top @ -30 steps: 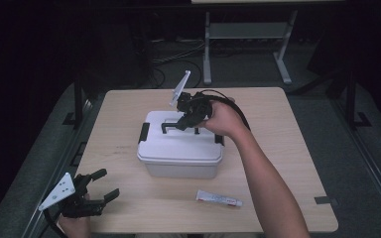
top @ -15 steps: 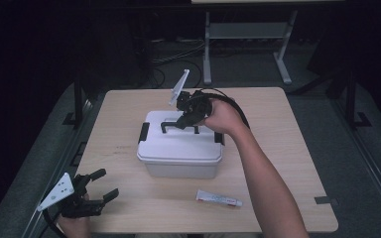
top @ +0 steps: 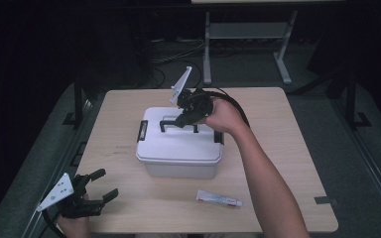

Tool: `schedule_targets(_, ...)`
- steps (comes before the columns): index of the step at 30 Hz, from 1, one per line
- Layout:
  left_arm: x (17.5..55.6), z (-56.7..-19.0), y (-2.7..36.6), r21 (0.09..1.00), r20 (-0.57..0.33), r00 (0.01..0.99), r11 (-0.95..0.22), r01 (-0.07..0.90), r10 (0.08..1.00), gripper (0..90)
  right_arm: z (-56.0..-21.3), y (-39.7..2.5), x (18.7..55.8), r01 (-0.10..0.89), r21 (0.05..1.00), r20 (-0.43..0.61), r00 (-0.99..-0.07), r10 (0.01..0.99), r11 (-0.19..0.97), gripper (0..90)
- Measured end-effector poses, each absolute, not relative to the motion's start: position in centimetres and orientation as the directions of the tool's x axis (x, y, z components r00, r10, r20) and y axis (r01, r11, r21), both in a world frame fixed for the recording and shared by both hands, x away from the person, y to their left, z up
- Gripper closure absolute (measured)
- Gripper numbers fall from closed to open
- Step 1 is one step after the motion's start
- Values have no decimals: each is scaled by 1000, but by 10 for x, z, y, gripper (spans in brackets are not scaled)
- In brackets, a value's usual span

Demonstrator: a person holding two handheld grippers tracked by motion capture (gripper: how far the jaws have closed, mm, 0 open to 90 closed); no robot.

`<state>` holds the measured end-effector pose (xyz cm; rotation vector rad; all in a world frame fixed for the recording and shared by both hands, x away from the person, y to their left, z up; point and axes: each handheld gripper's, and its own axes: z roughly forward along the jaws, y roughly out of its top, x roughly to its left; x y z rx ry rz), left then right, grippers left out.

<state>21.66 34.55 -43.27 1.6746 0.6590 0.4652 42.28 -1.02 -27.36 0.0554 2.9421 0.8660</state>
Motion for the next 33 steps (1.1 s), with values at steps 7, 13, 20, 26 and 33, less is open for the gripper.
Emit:
schedule_targets(7,216,-433,345,978,-49,758,-123,169,650,157,-268,-13,419,6,555,-67,-996,52,832,842)
schedule_targets(13,217,-433,345,977,-48,759,-127,171,650,157,-262,-17,415,1,571,-69,-996,50,821,842)
schedule_targets(20,217,-433,345,977,-47,758,-128,170,651,157,-253,-24,410,-2,584,-83,-995,57,812,842)
schedule_targets(26,217,-433,344,977,-44,759,-130,167,649,157,-246,-34,407,7,586,-82,-994,68,811,842)
schedule_targets(33,218,-433,344,977,-44,759,-132,169,649,157,-236,-48,402,14,578,-89,-993,80,816,842)
